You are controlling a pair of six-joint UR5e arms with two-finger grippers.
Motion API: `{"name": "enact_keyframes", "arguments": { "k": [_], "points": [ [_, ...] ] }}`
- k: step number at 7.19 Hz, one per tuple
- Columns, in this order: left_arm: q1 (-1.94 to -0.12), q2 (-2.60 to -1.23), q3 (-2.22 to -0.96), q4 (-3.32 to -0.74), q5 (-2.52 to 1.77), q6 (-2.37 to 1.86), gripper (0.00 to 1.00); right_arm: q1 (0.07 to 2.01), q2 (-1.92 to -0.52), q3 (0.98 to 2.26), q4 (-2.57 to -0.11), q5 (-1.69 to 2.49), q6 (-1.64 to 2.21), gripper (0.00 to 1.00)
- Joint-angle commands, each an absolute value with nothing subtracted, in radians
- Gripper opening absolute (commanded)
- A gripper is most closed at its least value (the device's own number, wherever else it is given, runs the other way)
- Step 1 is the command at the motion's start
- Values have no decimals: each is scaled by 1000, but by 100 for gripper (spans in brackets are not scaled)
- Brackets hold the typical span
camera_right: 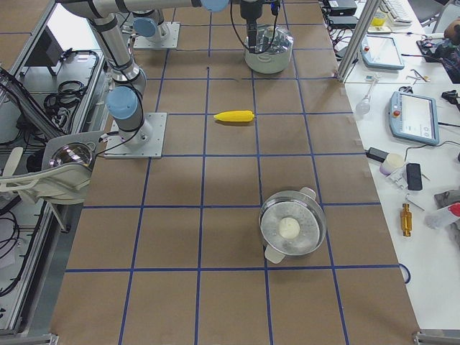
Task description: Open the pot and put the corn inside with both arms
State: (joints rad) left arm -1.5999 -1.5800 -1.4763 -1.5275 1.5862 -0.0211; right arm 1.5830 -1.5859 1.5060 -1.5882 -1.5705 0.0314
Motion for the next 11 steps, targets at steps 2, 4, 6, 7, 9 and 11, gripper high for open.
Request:
{"name": "enact_keyframes", "arguments": {
  "k": [2, 4, 6, 7, 9, 11],
  "points": [
    [-1601, -1580, -1477, -1528, 1586, -21, 100, 1583, -1588, 1506, -1586, -1569, 26, 100],
    [-1600, -1580, -1477, -1528, 1586, -21, 100, 1583, -1588, 1503, -1585, -1571, 25, 100],
    [-1600, -1580, -1477, -1528, 1586, -21, 100, 1583, -1588, 1500, -1582, -1572, 25, 100],
    [-1600, -1580, -1477, -1526, 1585, -21, 100, 1583, -1586, 1500, -1585, -1572, 26, 100],
    [-1608, -1621, -1456, -1487, 1574, -72, 100, 1585, -1586, 1500, -1585, -1572, 26, 100],
    [-1632, -1679, -1442, -1459, 1560, -145, 100, 1583, -1586, 1500, -1582, -1572, 26, 100]
  ]
}}
